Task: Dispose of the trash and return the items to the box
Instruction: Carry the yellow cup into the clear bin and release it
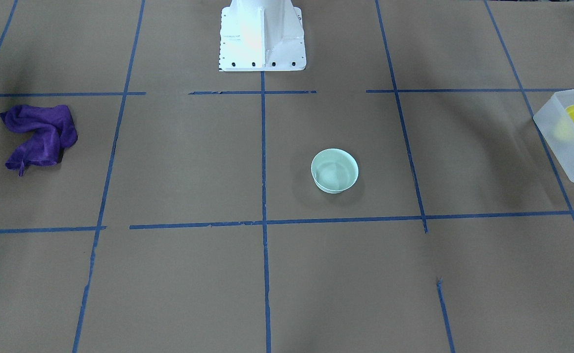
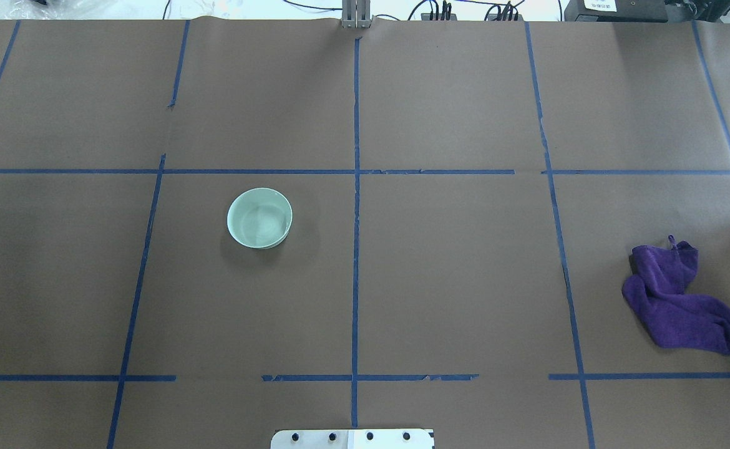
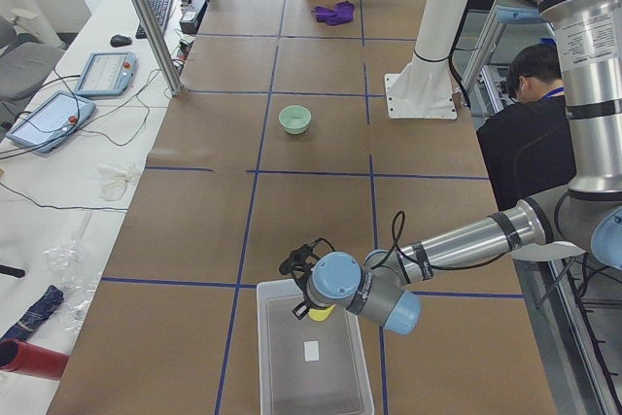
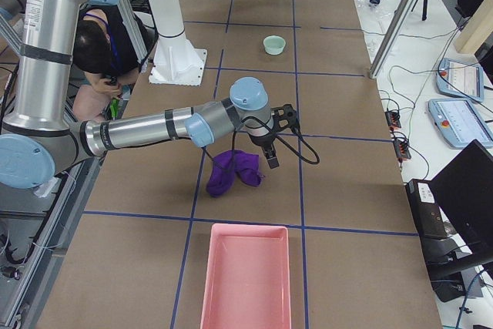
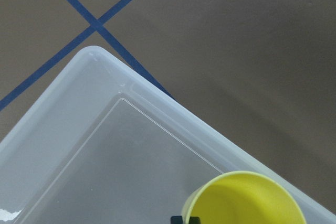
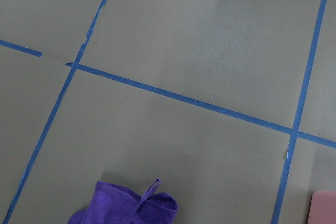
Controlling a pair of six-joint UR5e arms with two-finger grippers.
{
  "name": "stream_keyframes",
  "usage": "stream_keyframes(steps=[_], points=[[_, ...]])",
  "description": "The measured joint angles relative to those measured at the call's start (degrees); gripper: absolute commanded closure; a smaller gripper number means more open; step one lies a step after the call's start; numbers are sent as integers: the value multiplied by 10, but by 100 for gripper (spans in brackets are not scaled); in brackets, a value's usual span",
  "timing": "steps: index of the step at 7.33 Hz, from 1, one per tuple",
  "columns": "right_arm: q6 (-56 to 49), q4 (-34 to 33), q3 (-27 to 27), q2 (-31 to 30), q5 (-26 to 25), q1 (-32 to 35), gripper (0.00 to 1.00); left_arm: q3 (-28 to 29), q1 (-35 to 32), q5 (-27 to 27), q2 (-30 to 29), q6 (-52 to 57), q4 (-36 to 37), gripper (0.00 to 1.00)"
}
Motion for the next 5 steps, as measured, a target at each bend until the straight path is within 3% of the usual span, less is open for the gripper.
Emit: stream_keyframes(steps=[2, 5], points=[[0, 8, 1, 0, 2, -2, 0, -10, 0, 4, -1, -5, -11, 0], [44, 113, 3, 6, -3, -62, 0, -73, -4, 6, -14, -36, 31, 0]])
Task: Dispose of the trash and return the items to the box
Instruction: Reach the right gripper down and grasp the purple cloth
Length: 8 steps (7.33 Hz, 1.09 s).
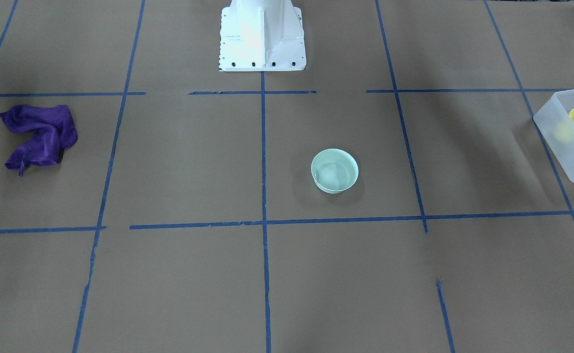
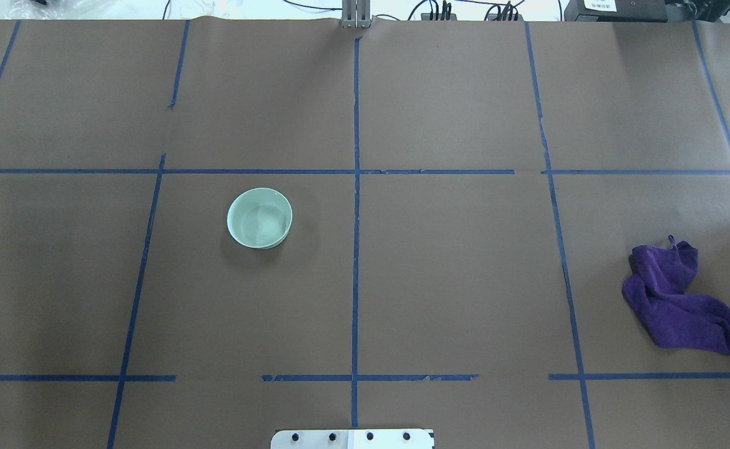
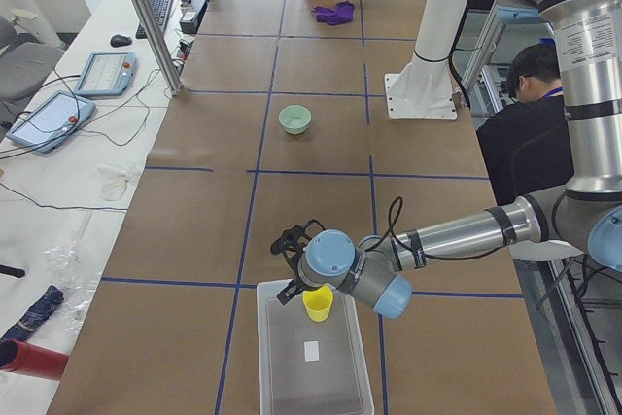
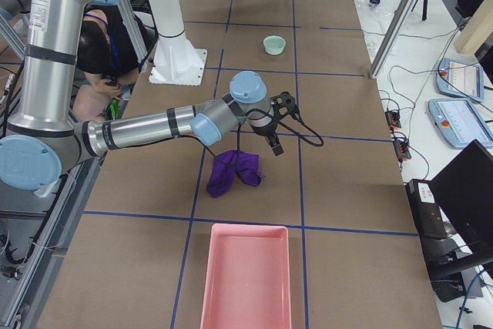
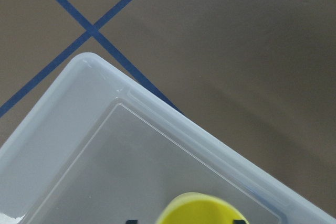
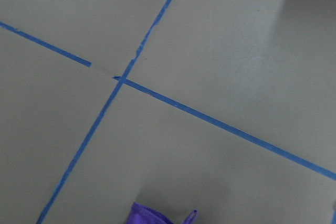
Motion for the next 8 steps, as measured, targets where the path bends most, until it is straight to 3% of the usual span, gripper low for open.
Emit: stream_keyframes(steps=[3, 4, 6, 8], points=[[159, 82, -2, -19, -131, -182, 3, -29, -3, 1, -7, -4, 17, 0], [171, 98, -16, -41, -176, -234, 16, -34, -3, 1, -9, -5, 17, 0], [178, 156, -65, -70, -228, -296, 19, -39, -3, 1, -12, -6, 17, 0], [179, 173, -84, -76, -252, -332, 25, -40, -4, 1, -14, -7, 17, 0]])
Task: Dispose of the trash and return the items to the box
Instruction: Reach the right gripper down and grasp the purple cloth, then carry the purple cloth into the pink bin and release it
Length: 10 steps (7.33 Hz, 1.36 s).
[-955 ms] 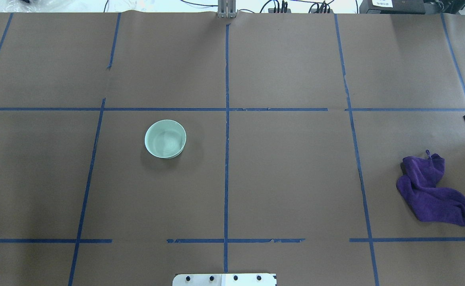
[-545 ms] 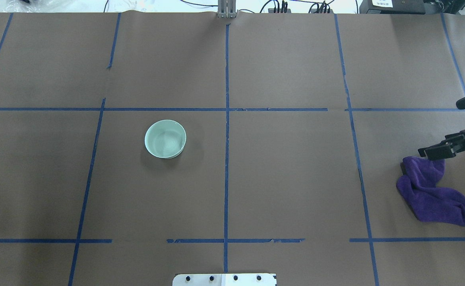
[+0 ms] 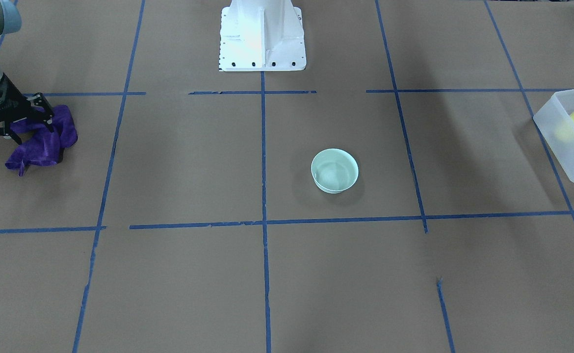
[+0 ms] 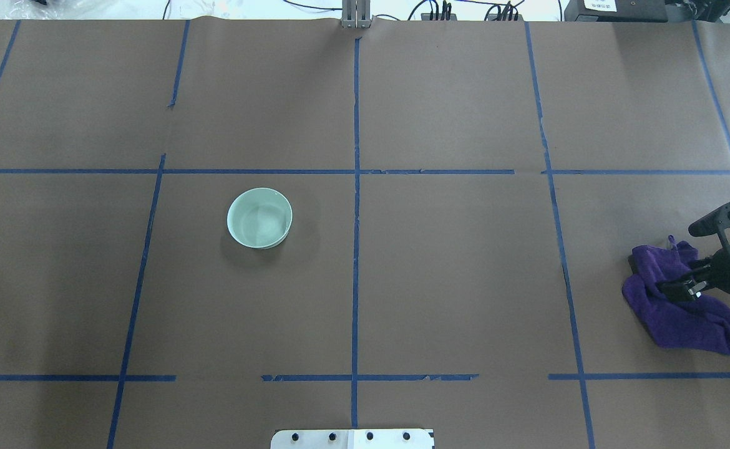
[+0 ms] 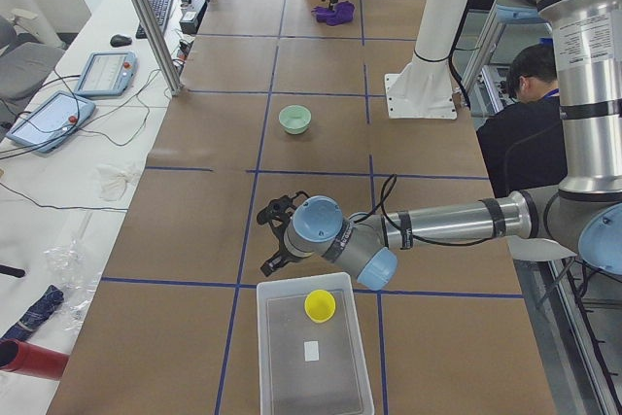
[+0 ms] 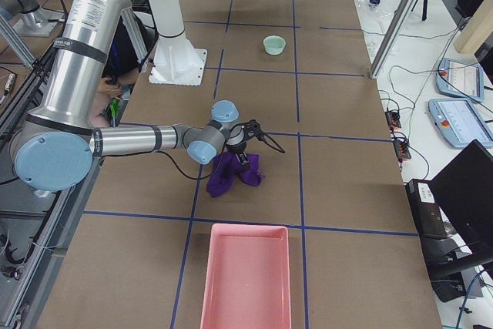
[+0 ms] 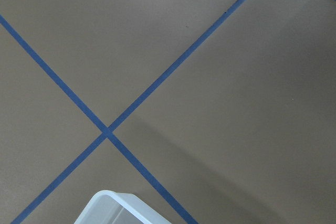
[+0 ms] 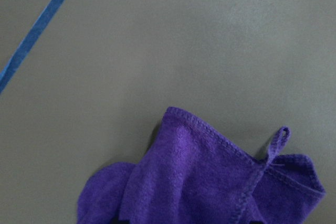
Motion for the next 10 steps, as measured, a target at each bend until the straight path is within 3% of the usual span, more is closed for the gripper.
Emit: stream_keyframes(steps=[1, 2, 3, 4, 8, 10], points=[[0, 2, -1, 0, -12, -17, 27, 0, 0, 0, -1, 0, 0, 0], [0, 2, -1, 0, -20, -29, 39, 0, 0, 0, -2, -1, 0, 0], [0, 2, -1, 0, -24, -36, 62, 0, 0, 0, -3, -1, 0, 0], [0, 2, 0, 1, -25, -39, 100, 0, 0, 0, -4, -3, 1, 0], [-10, 2, 11, -1, -23, -34, 100, 0, 0, 0, -6, -6, 1, 0], [-39, -1, 16, -2, -1, 5, 100, 0, 0, 0, -7, -6, 1, 0]])
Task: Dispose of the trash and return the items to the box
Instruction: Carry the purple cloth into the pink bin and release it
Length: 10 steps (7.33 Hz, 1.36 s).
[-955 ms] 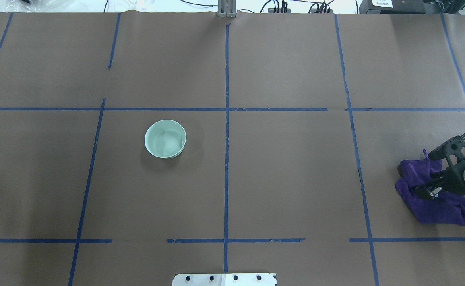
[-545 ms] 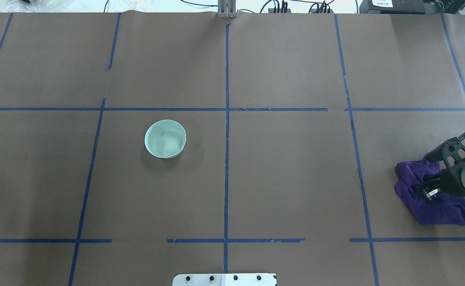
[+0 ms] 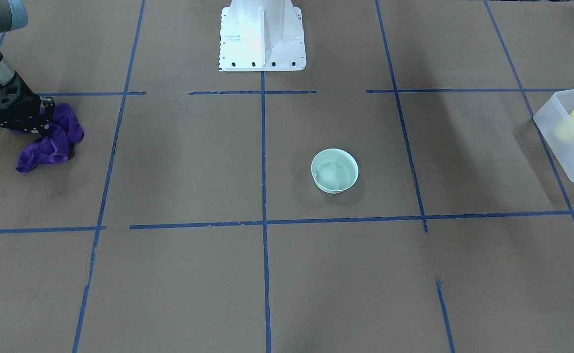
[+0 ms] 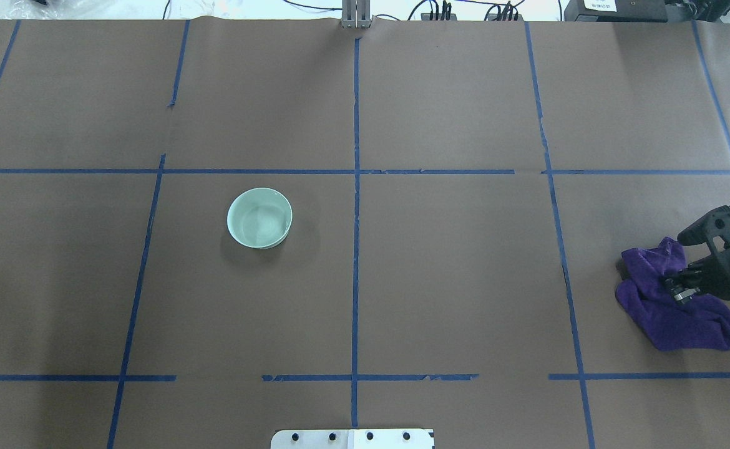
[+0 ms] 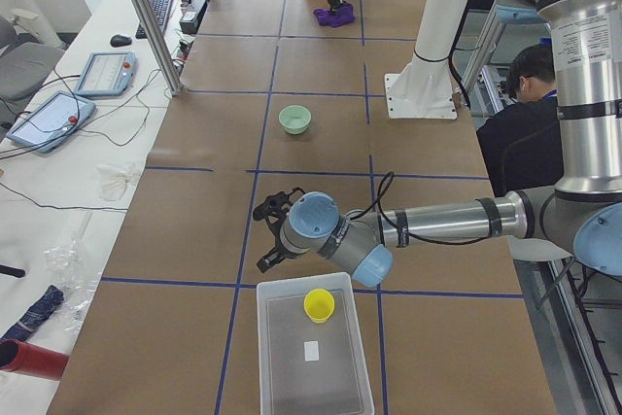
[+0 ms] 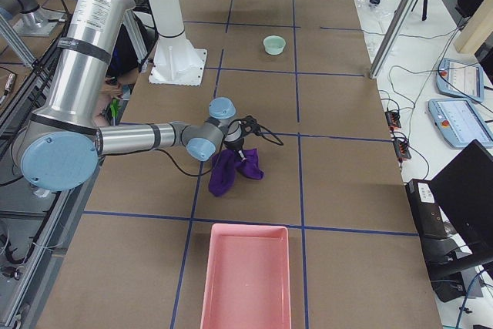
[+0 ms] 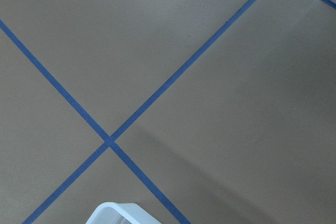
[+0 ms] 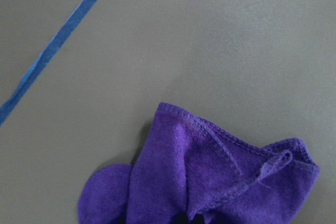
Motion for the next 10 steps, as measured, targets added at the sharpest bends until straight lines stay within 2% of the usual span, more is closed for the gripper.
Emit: stream_keyframes(steps=[2, 3, 4, 5, 7, 9, 10], points=[[-75, -15, 1, -1, 73, 99, 100, 0, 0, 0, 0, 0, 0, 0], [-141, -42, 3, -1, 121, 168, 100, 0, 0, 0, 0, 0, -1, 0], [-232, -96, 13, -1, 170, 249, 100, -1, 0, 0, 1, 0, -1, 0], [-331, -181, 38, 1, 203, 328, 100, -1, 0, 0, 1, 0, -1, 0], [-517, -379, 94, 18, 226, 458, 100, -3, 0, 0, 1, -3, -1, 0], [-702, -578, 100, 89, 227, 578, 100, -5, 0, 0, 1, -7, -2, 0], [-783, -648, 78, 128, 220, 630, 100, -6, 0, 0, 1, -8, -2, 0]])
